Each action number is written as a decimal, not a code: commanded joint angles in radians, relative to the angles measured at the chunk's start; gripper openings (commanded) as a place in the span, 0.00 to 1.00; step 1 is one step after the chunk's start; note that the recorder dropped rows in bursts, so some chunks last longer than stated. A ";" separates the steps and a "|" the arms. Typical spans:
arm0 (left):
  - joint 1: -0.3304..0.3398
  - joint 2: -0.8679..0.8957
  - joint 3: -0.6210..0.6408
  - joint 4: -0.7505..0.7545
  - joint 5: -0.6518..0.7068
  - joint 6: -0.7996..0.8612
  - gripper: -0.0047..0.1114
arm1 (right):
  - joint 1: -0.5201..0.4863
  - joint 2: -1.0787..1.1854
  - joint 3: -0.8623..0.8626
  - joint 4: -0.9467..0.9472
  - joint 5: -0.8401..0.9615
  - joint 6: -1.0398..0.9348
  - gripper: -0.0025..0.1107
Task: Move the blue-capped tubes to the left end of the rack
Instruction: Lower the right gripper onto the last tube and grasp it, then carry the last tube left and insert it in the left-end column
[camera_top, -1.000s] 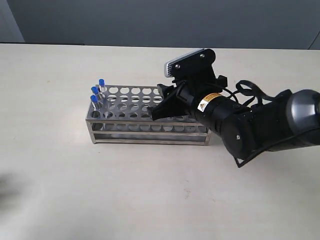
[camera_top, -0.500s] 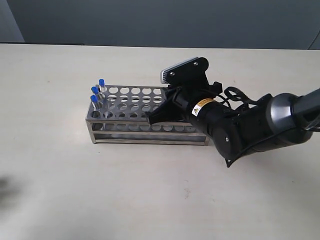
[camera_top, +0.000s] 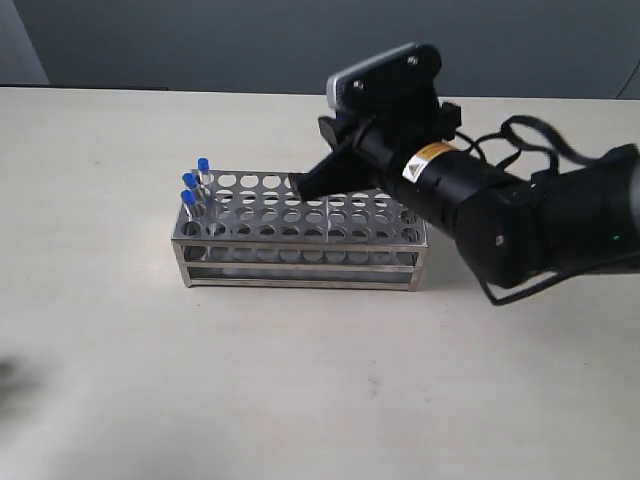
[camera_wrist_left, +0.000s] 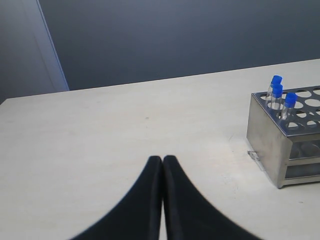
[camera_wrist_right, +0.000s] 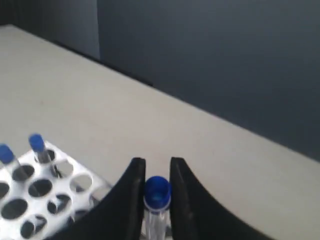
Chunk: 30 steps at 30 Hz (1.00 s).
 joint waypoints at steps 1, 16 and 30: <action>-0.004 0.003 -0.005 -0.005 -0.012 -0.001 0.05 | -0.003 -0.102 -0.068 -0.078 0.117 0.000 0.02; -0.004 0.003 -0.005 -0.005 -0.012 -0.001 0.05 | 0.228 0.114 -0.308 -0.253 0.279 0.141 0.02; -0.004 0.003 -0.005 -0.005 -0.012 -0.001 0.05 | 0.228 0.184 -0.308 -0.253 0.204 0.138 0.02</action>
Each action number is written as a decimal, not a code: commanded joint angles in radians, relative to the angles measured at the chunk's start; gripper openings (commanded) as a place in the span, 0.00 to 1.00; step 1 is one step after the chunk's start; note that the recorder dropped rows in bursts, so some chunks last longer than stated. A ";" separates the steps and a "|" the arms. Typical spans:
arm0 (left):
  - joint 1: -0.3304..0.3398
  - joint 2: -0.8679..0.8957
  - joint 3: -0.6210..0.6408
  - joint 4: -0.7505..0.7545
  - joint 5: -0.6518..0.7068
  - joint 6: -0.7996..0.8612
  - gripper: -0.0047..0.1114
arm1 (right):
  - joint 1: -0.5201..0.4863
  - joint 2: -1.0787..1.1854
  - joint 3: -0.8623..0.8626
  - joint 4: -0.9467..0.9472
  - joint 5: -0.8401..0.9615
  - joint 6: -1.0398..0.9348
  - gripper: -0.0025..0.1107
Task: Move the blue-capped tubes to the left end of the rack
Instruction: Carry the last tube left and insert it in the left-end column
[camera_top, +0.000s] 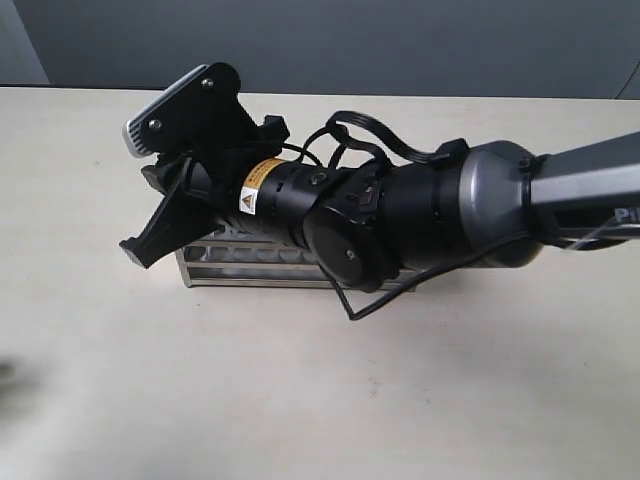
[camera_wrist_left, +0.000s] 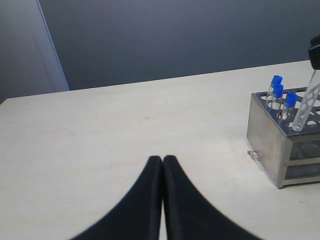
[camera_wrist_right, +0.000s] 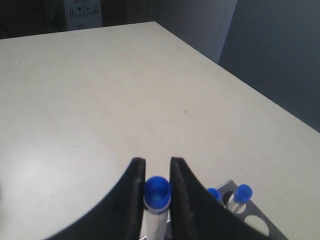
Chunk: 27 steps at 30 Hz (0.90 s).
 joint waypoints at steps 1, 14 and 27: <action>-0.004 0.003 -0.005 -0.005 -0.012 -0.001 0.05 | 0.001 0.019 -0.005 -0.007 -0.024 -0.007 0.02; -0.004 0.003 -0.005 -0.005 -0.012 -0.001 0.05 | 0.001 0.105 -0.005 -0.005 -0.027 -0.007 0.02; -0.004 0.003 -0.005 -0.005 -0.012 -0.001 0.05 | 0.001 0.127 -0.005 -0.007 -0.024 -0.007 0.04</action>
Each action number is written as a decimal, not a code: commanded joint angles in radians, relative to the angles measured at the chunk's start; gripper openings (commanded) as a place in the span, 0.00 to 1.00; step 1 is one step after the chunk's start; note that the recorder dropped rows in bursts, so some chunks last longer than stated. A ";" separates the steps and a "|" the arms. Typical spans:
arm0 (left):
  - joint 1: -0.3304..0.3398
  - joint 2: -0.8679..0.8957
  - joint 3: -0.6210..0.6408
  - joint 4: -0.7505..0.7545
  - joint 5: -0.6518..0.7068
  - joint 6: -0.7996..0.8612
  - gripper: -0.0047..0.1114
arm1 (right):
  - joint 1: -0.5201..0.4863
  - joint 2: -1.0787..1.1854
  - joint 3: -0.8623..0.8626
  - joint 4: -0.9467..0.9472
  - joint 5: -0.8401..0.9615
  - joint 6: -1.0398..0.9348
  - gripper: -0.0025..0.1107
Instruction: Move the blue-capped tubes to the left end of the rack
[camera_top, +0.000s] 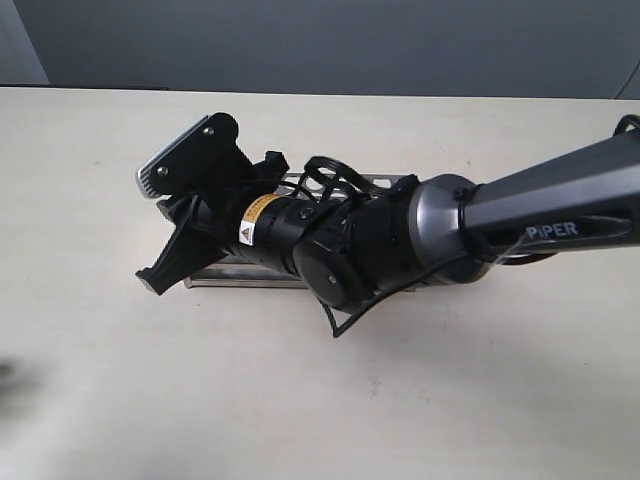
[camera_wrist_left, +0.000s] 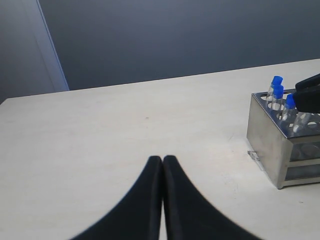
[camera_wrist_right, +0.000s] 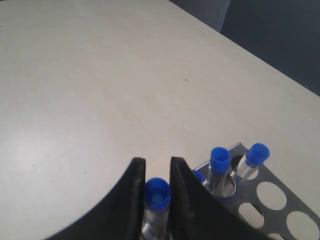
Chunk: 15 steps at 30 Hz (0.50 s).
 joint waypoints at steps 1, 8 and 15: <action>-0.004 0.003 -0.005 -0.005 -0.012 -0.001 0.05 | 0.001 0.008 -0.001 -0.011 0.023 0.002 0.07; -0.004 0.003 -0.005 -0.005 -0.012 -0.001 0.05 | -0.003 0.008 -0.042 -0.008 0.081 0.002 0.38; -0.004 0.003 -0.005 -0.005 -0.012 -0.001 0.05 | -0.002 -0.096 -0.069 0.078 0.088 -0.079 0.36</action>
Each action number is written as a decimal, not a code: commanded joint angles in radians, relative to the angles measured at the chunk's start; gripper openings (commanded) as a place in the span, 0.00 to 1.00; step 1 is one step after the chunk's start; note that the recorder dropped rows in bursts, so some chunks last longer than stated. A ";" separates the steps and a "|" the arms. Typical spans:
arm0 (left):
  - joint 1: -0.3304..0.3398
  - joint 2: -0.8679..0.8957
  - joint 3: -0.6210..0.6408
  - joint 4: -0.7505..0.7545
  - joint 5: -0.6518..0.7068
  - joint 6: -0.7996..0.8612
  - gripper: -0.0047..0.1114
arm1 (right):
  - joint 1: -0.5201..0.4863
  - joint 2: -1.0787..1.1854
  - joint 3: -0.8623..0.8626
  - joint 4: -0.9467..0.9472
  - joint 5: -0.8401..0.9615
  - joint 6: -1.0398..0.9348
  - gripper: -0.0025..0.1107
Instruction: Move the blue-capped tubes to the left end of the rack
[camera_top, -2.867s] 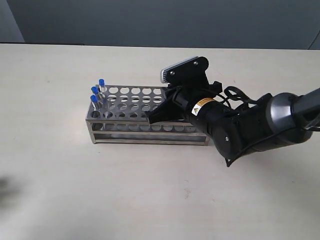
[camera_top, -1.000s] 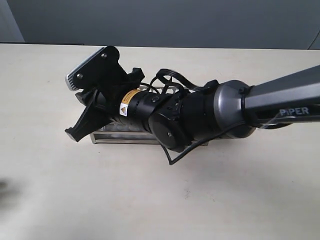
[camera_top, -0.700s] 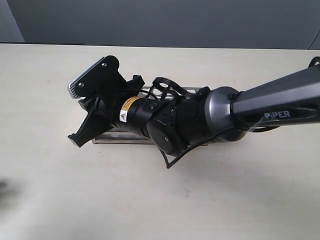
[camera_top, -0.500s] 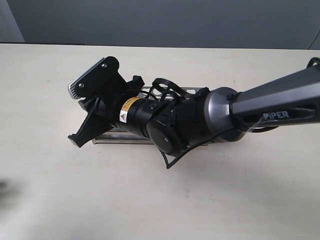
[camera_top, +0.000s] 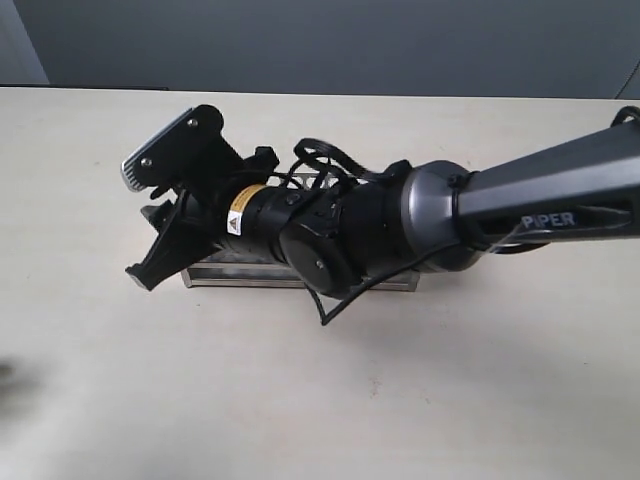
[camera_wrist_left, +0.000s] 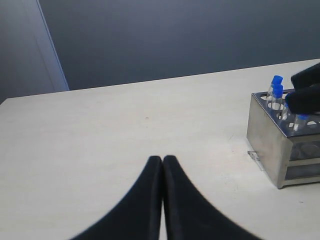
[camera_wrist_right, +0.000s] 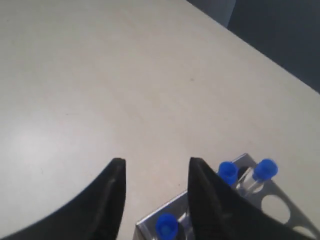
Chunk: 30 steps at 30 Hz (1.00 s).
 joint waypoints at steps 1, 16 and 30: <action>-0.004 0.003 -0.005 -0.005 -0.012 -0.001 0.05 | -0.005 -0.128 -0.012 0.119 0.007 -0.108 0.33; -0.004 0.003 -0.005 -0.005 -0.012 -0.001 0.05 | -0.315 -0.837 0.302 0.635 0.087 -0.581 0.02; -0.004 0.003 -0.005 -0.005 -0.012 -0.001 0.05 | -0.349 -1.185 0.531 0.672 0.085 -0.621 0.02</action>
